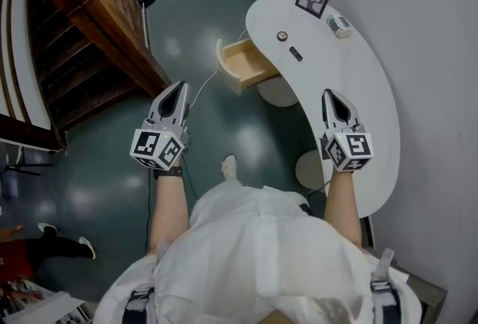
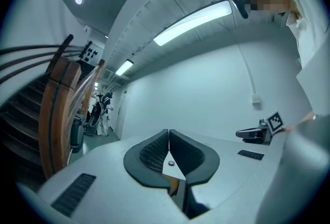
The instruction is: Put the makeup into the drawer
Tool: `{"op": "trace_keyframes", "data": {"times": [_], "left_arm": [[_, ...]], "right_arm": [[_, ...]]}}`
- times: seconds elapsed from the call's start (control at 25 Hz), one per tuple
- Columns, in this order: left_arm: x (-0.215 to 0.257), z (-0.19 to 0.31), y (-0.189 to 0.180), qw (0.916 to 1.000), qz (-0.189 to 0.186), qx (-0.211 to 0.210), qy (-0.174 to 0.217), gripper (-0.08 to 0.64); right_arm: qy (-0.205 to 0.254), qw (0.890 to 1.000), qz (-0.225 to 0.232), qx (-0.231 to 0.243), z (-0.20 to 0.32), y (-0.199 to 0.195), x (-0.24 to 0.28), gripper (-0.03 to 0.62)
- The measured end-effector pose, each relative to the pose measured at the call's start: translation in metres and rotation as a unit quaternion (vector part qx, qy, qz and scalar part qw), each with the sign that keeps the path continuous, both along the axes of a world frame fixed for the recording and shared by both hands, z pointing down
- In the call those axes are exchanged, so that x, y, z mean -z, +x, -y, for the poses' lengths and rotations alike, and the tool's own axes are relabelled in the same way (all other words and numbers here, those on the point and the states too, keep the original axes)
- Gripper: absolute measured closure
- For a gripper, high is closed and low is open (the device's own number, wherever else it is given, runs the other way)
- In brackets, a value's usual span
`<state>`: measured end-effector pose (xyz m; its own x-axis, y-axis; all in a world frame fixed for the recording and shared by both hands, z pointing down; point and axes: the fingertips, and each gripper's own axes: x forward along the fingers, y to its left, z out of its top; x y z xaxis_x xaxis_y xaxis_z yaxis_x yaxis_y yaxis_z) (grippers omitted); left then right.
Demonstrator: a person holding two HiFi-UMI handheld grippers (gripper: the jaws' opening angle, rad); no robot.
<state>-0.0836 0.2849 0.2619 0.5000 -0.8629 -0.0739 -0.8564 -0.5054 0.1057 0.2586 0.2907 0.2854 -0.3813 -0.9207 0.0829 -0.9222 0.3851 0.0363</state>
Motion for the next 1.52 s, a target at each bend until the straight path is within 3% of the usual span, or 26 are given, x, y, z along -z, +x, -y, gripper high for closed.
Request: {"op": "trace_keyframes", "data": {"times": [0.36, 0.68, 1.08, 1.28, 1.52], "left_arm": [[0.005, 0.106, -0.041, 0.9997, 0.005, -0.023, 0.004, 0.541], [-0.006, 0.157, -0.062, 0.9992, -0.006, -0.04, -0.007, 0.541], [-0.025, 0.223, -0.038, 0.9973, -0.005, -0.068, -0.026, 0.541], [-0.037, 0.273, -0.016, 0.9956, -0.001, -0.083, -0.044, 0.541], [-0.061, 0.326, 0.026, 0.9914, 0.004, -0.111, -0.07, 0.541]], "right_arm": [[-0.009, 1.0, -0.003, -0.03, 0.1, -0.032, -0.006, 0.583], [-0.023, 0.998, -0.021, -0.055, 0.144, -0.045, -0.012, 0.583], [-0.061, 0.996, -0.035, -0.059, 0.211, -0.03, -0.037, 0.582], [-0.085, 0.996, -0.032, -0.023, 0.256, -0.027, -0.054, 0.581], [-0.146, 0.987, -0.065, 0.003, 0.298, -0.019, -0.1, 0.546]]}}
